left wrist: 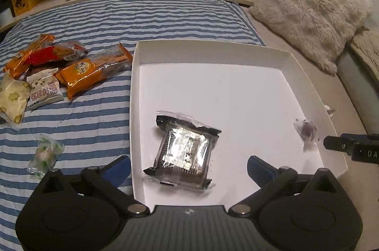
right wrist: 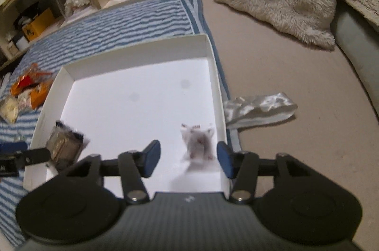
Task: Organize snacks
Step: 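Carry both packs into the white tray and open both grippers, then move both tools back toward the snack pile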
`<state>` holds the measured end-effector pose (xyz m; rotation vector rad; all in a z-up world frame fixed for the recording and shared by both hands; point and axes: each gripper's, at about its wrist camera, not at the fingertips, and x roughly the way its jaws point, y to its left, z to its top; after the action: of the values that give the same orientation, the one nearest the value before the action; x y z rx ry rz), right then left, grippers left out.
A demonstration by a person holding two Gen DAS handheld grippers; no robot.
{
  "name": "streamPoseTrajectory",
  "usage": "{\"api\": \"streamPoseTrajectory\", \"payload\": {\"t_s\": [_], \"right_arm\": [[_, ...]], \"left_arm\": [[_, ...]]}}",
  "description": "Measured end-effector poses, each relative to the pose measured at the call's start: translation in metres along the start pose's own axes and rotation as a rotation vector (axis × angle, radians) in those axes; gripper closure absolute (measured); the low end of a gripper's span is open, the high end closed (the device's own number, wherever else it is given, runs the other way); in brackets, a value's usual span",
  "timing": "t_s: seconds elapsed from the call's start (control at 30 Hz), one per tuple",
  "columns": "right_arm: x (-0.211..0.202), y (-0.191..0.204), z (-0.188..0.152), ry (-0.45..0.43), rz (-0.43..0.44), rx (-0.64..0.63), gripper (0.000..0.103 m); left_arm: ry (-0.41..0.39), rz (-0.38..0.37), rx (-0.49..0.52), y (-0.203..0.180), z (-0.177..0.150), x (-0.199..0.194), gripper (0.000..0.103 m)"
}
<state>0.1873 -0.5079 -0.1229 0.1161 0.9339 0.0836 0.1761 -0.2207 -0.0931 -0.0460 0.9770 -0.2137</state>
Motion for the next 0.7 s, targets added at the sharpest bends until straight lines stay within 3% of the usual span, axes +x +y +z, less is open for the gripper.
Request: {"api": "streamPoseTrajectory", "payload": {"t_s": [0.2,0.37,0.7], "right_arm": [[-0.011,0.003,-0.014,0.010,-0.018,-0.028,0.024],[-0.024,0.010,-0.022,-0.007,-0.035,-0.044,0.001],[-0.044,0.022,-0.030,-0.018,-0.016,-0.056,0.001]], "left_arm": [[0.006,0.006,0.024,-0.003,-0.005,-0.007,0.000],[-0.007,0.002,0.024,-0.003,-0.007,-0.017,0.000],[-0.014,-0.012,0.024,0.002,-0.011,-0.038,0.000]]}}
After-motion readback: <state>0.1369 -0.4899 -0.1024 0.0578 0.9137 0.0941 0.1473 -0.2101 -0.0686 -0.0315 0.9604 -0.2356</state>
